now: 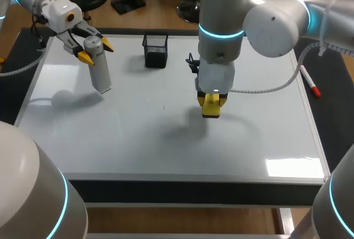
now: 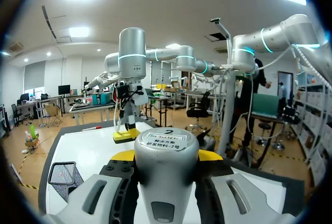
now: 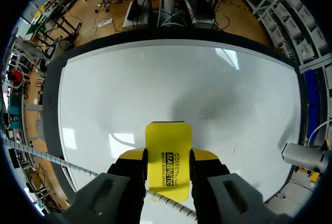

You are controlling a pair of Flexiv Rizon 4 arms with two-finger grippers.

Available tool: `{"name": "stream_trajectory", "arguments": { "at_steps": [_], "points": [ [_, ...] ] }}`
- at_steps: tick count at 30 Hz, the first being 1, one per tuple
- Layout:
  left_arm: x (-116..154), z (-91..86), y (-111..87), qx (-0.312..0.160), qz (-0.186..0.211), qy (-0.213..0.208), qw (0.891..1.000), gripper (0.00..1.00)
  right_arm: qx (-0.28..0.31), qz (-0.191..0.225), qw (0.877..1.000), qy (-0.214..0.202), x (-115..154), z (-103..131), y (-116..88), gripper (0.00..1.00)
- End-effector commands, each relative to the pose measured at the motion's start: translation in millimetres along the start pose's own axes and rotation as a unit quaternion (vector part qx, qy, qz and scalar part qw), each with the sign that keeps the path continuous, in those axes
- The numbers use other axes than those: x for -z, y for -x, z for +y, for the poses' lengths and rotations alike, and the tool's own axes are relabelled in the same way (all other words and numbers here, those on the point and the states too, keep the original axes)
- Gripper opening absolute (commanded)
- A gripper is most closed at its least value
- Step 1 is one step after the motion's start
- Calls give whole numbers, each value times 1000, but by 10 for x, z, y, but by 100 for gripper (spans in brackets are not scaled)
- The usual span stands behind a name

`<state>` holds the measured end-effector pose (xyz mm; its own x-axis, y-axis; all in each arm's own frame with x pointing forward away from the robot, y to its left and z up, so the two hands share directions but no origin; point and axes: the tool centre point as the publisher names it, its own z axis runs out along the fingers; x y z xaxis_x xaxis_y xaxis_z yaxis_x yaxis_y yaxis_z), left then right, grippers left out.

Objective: Pick up the inspection probe, press it on each red-marked spot on the whiteboard one by one, put down the probe, pick up the eraser, and wipe off all the red marks.

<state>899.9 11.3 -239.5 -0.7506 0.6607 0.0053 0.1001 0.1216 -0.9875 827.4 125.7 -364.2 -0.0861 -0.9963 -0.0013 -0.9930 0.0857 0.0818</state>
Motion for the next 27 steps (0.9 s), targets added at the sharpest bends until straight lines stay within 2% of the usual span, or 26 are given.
{"name": "stream_trajectory", "arguments": {
  "at_steps": [1, 13, 27],
  "points": [
    [23, -1, 7, -1, 3, 0, 1000, 0, 9, 2, 1000, 12, -9, -235, 13, 0],
    [23, -1, 7, -1, 3, 0, 1000, 0, 21, 14, 999, 21, -77, -979, 52, 0],
    [23, -1, 7, -1, 3, 0, 1000, 0, 18, 16, 999, 34, -221, -1615, 180, 0]
  ]
}}
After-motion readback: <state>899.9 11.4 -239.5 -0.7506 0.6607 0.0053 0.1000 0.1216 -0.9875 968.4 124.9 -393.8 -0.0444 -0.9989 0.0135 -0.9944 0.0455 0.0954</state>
